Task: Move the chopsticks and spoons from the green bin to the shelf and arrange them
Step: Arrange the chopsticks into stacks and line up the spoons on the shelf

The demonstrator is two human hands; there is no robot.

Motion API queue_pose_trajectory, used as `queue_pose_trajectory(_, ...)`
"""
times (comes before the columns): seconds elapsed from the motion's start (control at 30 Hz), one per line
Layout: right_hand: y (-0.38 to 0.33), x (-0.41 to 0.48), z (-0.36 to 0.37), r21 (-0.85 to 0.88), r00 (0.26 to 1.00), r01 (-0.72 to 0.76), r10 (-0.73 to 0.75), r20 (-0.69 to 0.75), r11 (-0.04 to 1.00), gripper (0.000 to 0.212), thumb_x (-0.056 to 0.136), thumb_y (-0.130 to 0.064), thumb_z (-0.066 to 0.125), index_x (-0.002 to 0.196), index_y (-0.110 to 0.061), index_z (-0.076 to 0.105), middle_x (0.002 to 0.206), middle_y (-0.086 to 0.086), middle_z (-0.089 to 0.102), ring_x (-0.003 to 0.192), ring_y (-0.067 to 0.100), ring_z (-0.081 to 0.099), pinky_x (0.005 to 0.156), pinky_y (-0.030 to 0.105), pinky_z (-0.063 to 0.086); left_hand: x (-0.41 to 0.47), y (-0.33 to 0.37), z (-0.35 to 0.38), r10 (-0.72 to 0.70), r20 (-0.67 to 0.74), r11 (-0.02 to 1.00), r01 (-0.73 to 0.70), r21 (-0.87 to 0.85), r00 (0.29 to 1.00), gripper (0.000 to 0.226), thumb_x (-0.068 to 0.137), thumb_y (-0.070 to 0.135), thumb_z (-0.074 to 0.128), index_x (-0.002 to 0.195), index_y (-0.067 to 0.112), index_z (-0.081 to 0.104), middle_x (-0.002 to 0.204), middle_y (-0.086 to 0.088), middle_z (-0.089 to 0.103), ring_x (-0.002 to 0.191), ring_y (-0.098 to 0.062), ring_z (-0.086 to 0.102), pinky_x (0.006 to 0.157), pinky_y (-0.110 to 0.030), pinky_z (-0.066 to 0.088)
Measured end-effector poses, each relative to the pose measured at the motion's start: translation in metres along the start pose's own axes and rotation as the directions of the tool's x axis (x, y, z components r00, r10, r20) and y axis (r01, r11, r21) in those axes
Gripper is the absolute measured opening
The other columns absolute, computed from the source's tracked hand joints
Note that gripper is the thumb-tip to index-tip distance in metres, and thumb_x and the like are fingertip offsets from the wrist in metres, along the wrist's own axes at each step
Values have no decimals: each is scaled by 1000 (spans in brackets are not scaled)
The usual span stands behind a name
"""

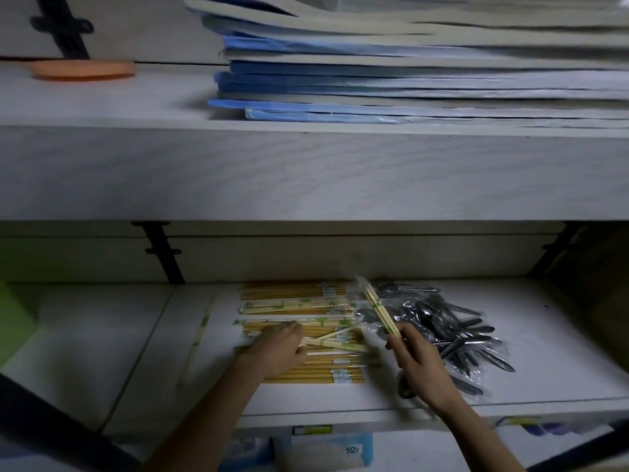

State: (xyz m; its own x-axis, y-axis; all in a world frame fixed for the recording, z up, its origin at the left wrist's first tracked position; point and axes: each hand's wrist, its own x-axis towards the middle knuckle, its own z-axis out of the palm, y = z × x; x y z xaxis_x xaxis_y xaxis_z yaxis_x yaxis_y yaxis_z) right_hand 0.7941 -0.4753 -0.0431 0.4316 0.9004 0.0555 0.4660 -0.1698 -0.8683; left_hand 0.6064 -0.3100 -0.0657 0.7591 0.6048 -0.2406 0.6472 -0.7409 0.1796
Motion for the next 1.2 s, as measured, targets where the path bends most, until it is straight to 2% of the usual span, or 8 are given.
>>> queue_pose_trajectory(0.2,-24,8,24,168,997,-55,46,56,984,15,96,-18,43,93,-17,57,75,-1,57,57,0,48,58,23,40,-33,-29,-11,-255,-244,922,160,-352,936,18,96,19,42,114,18,39,76,4,53,57,-6,50,45,-15,34)
queue_pose_trajectory(0.3,-46,14,52,273,980,-138,92,177,952,17,97,-14,41,90,-16,56,75,-1,55,64,9,47,60,23,40,-54,-62,-10,-502,-380,833,316,-455,777,21,96,18,42,117,16,42,84,-3,58,58,-9,51,46,-16,34)
queue_pose_trajectory(0.47,-75,27,125,316,838,-409,215,502,856,15,94,-6,43,93,-13,56,73,-3,59,58,7,50,53,16,41,-76,-107,7,-716,-224,671,564,-481,662,22,96,15,43,116,7,42,103,-16,61,83,-25,62,63,-31,48)
queue_pose_trajectory(0.57,-80,38,175,348,783,-535,298,546,770,12,92,-3,46,97,-8,56,71,3,59,54,9,51,45,17,41,-81,-118,15,-751,-140,609,595,-525,645,20,95,10,42,113,3,45,108,-19,59,93,-30,61,72,-33,47)
queue_pose_trajectory(0.7,-88,51,222,335,738,-621,385,554,708,13,91,-2,47,98,-7,56,80,10,62,61,13,56,47,21,45,-84,-122,20,-724,-154,657,604,-452,672,24,94,13,45,115,3,47,118,-16,53,100,-26,58,76,-28,46)
queue_pose_trajectory(0.83,-90,66,260,285,742,-627,444,503,725,12,86,1,52,97,-4,56,84,12,60,72,20,59,61,27,50,-90,-125,18,-705,-183,687,596,-416,685,33,94,20,44,123,6,46,126,-13,47,111,-23,50,88,-28,42)
queue_pose_trajectory(0.97,-95,83,288,195,787,-570,463,408,798,29,87,-8,49,115,-3,52,114,17,61,105,32,60,90,39,52,-99,-134,18,-685,-215,693,533,-485,696,35,94,16,44,126,3,47,129,-14,47,117,-25,48,94,-30,40)
queue_pose_trajectory(1.2,-116,91,286,49,791,-485,415,449,873,40,88,-8,48,128,-2,44,128,20,53,117,34,54,97,39,49,-106,-135,9,-683,-321,693,442,-570,656,36,91,12,51,126,6,49,127,-11,51,115,-24,52,93,-34,44)
